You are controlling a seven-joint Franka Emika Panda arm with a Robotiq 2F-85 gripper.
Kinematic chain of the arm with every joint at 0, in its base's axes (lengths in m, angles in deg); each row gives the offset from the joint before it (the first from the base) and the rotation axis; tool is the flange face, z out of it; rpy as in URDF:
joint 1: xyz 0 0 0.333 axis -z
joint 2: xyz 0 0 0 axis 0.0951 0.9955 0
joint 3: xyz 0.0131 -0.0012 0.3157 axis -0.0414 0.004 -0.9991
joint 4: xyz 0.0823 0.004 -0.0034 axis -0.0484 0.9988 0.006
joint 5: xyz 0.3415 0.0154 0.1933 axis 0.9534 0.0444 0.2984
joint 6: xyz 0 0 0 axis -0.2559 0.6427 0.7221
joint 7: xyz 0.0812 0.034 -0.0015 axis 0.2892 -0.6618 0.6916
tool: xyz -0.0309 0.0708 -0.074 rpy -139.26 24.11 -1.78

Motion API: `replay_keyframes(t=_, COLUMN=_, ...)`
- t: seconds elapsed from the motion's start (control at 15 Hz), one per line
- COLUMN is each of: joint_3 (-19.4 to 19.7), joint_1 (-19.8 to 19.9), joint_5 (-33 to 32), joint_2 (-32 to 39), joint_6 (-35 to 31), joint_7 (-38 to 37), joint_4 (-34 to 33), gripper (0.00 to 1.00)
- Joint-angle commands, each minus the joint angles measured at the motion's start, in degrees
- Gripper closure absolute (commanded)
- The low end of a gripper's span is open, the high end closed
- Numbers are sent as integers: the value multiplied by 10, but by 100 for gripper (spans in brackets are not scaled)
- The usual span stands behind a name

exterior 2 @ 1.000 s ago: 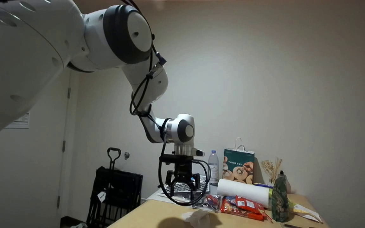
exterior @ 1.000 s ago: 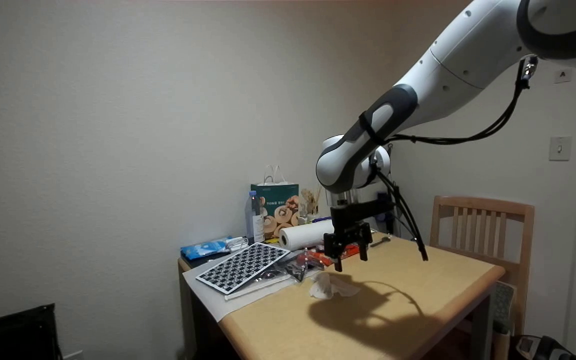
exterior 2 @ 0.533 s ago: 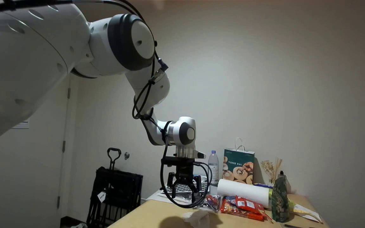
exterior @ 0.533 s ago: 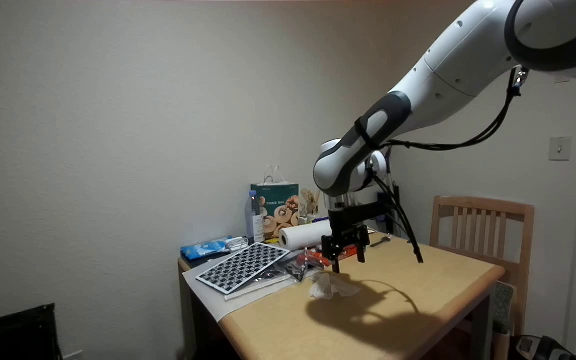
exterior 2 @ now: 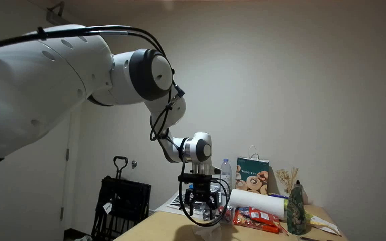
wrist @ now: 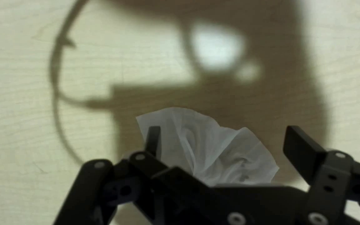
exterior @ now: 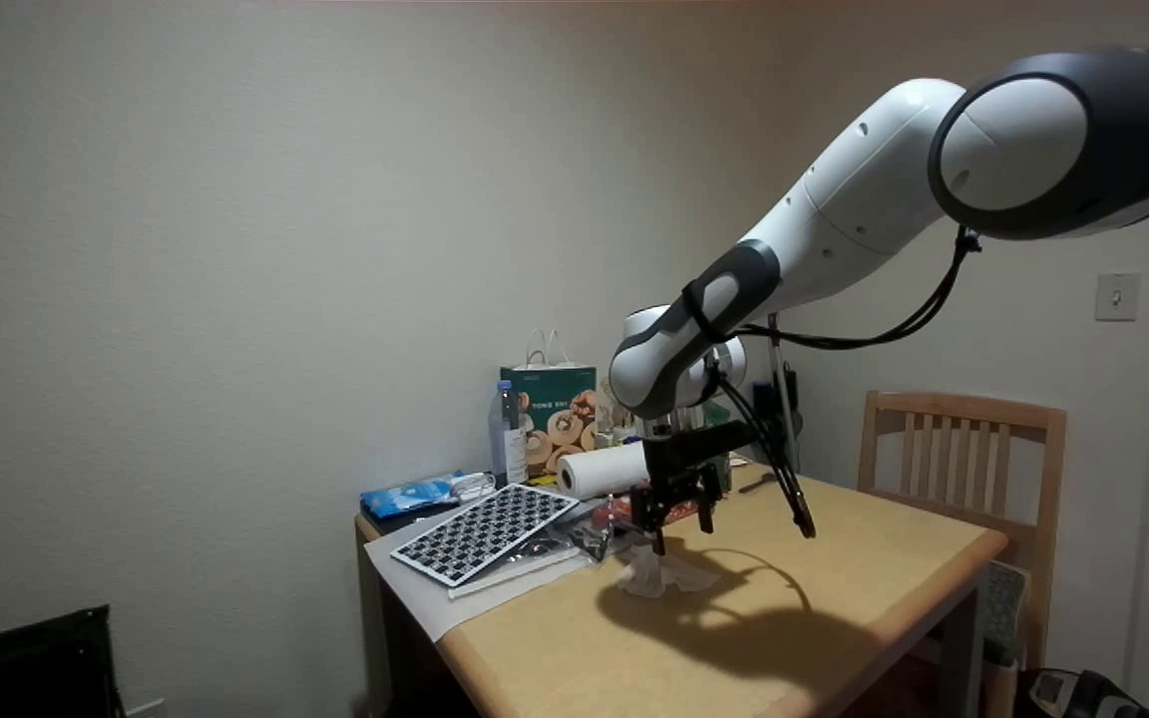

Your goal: Use the cloth to wipe the counter

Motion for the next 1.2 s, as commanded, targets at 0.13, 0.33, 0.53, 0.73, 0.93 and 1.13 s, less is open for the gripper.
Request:
replay_keyframes(t=0.13, joint_3=-5, joint_1=5, joint_5=1, joint_2=10, joint_6=6, joint_7=0, joint_4=-15, gripper=0)
replay_keyframes(t=0.33, joint_3=0, joint_1=2, joint_5=-1, joint_2=41, joint_6=10, joint_7=-15, joint_4=-52, gripper=0)
replay_keyframes(t=0.53, joint_3=4, joint_1=1, joint_5=-3, joint_2=74, joint_6=18, joint_7=-20, joint_4=-89, gripper=0)
replay_keyframes(t=0.73, joint_3=6, joint_1=5, joint_5=2, joint_2=106, joint_6=29, joint_7=-32, joint_4=-125, gripper=0)
replay_keyframes(t=0.93, joint_3=6, joint_1=9, joint_5=5, joint_2=134, joint_6=44, joint_7=-35, joint_4=-159, gripper=0)
replay_keyframes(t=1.13, joint_3=3, joint_1=15, joint_5=10, joint_2=157, joint_6=62, joint_7=-33, joint_4=-195, gripper=1)
